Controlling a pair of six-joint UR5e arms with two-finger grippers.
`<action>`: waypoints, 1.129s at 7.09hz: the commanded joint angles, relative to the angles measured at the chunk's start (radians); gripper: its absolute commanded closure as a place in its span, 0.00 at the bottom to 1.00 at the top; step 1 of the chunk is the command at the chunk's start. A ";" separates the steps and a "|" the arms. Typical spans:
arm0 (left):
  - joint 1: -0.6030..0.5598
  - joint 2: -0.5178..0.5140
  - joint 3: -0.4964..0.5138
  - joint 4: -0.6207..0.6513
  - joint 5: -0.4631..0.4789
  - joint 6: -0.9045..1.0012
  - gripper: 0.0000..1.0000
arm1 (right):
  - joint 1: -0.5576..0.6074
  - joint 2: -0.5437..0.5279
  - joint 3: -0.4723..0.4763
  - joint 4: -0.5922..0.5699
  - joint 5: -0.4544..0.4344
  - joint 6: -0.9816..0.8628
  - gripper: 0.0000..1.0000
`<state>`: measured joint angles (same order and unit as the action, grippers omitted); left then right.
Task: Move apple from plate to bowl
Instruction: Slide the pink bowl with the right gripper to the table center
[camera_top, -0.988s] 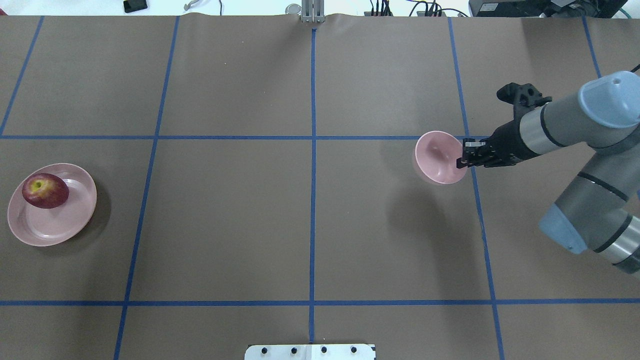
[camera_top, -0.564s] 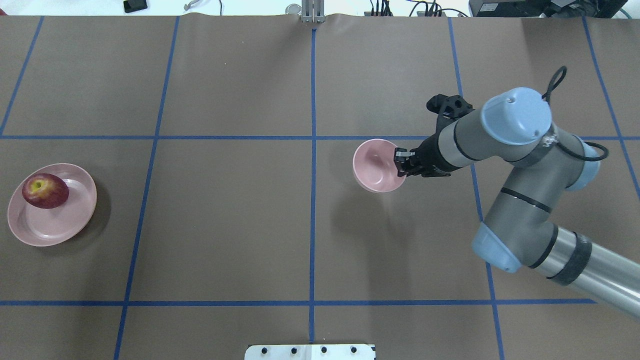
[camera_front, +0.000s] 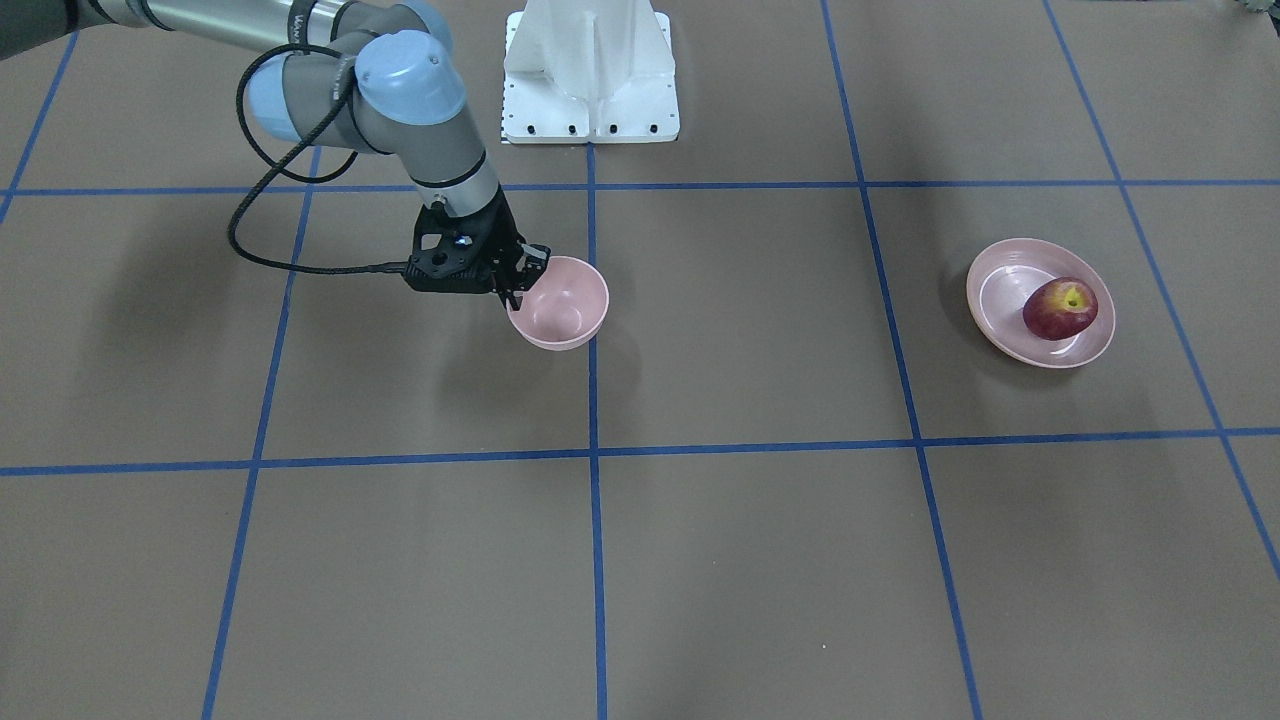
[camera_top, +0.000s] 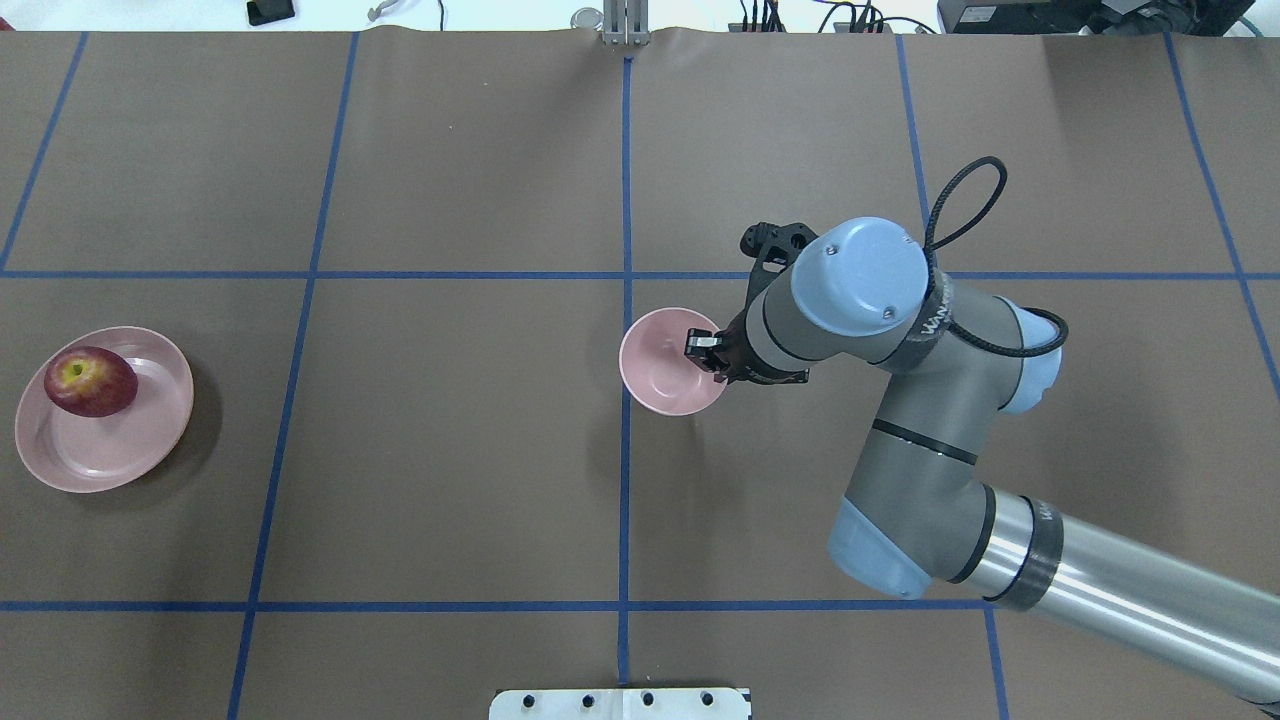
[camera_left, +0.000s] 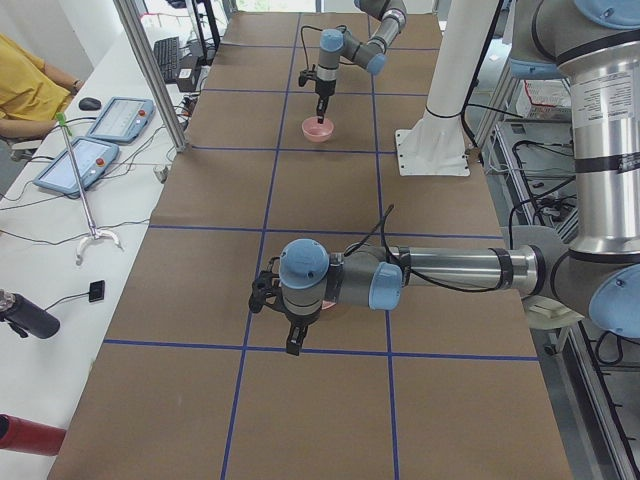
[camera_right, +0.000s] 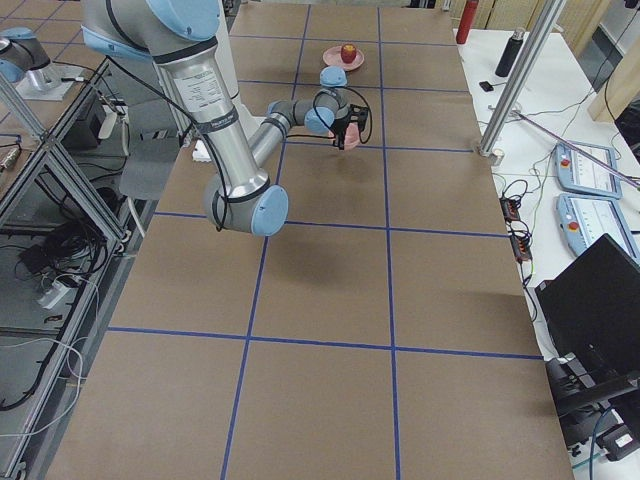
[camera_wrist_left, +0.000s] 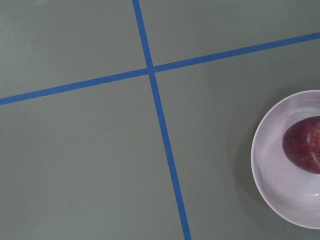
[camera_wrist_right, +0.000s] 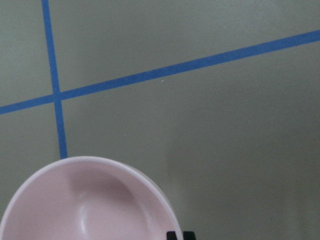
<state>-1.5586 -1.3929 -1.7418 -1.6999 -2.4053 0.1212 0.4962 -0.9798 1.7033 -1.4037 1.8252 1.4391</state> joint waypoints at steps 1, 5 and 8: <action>0.000 0.000 0.004 -0.001 0.000 0.000 0.02 | -0.025 0.106 -0.109 -0.017 -0.029 0.035 1.00; 0.000 0.000 0.004 -0.001 0.000 0.000 0.02 | -0.033 0.110 -0.134 -0.014 -0.029 0.037 1.00; -0.001 0.000 0.002 -0.003 0.000 0.000 0.02 | -0.031 0.102 -0.129 -0.012 -0.030 0.030 0.21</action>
<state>-1.5593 -1.3929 -1.7389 -1.7015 -2.4053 0.1212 0.4641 -0.8721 1.5724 -1.4165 1.7960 1.4724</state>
